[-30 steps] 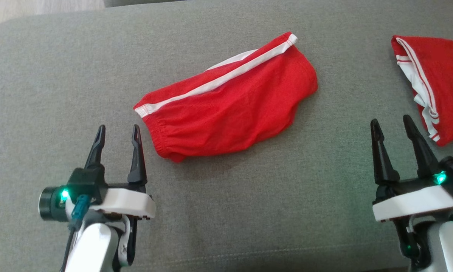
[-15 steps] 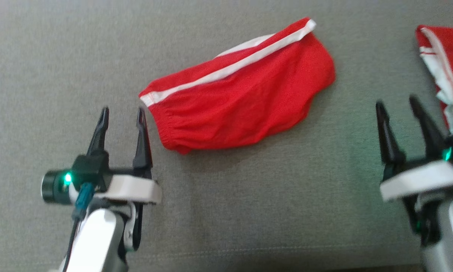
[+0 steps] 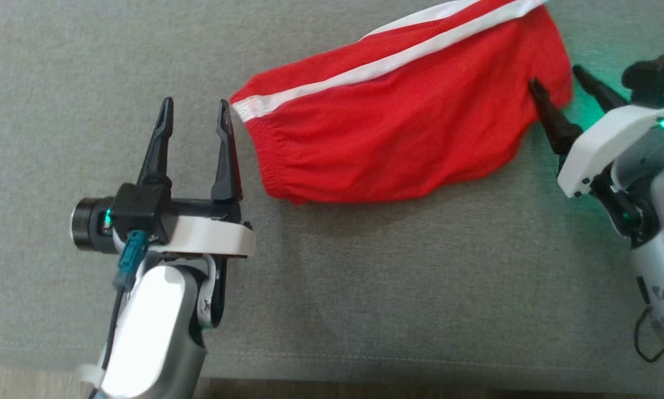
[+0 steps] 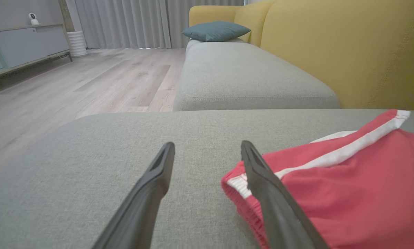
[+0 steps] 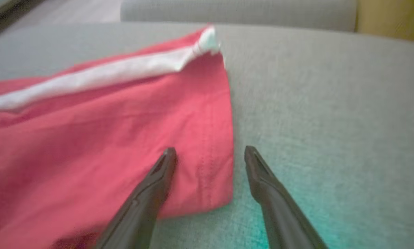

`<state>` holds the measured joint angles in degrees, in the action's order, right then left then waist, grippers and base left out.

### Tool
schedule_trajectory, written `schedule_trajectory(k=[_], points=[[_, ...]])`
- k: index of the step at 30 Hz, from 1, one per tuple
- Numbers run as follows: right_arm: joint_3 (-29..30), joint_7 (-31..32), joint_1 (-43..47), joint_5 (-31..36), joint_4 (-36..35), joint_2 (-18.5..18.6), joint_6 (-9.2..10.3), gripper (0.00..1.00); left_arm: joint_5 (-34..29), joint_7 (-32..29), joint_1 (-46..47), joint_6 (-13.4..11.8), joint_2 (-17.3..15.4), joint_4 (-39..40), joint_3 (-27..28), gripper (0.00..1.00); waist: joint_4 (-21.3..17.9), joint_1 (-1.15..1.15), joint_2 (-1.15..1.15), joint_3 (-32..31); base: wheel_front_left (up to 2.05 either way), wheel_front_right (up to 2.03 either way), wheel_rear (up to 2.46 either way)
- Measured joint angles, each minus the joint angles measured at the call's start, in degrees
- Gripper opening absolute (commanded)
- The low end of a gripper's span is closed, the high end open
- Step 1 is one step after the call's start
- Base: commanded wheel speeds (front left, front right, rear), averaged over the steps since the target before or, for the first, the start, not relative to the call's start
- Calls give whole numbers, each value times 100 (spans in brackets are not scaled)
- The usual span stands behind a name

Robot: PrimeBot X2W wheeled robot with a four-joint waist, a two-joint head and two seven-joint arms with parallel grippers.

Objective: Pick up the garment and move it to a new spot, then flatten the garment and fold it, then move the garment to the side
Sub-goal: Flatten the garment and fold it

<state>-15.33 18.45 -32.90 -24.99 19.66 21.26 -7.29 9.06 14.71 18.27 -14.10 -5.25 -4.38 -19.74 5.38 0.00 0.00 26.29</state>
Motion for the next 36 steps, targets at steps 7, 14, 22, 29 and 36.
schedule_trajectory(k=[7, 14, 22, 29, 36], points=[[-294, 583, -413, -497, 233, 88, 0, 100, -93, 0, 2, 54, 48, -47, 30, 100, 66, 0, 0, 46, 0, 0, 0], [-434, 575, -378, -945, 315, 12, 0, 0, -145, 0, 2, 107, 74, -91, 57, 100, 3, 0, 0, -56, 0, 0, 0], [-182, -286, 587, -1090, 271, -303, 0, 0, -144, 0, -76, 168, 87, -179, 164, 100, -132, 0, 0, -402, 0, 0, 0], [166, -695, 1427, -995, 174, -455, 0, 0, -143, 0, -420, 254, 86, -302, 186, 100, -293, 0, 0, -753, 0, 0, 0], [475, -786, 1805, -858, 263, -586, 0, 0, -141, 0, -650, 259, 90, -416, 164, 100, -344, 0, 0, -1129, 0, 0, 0]])
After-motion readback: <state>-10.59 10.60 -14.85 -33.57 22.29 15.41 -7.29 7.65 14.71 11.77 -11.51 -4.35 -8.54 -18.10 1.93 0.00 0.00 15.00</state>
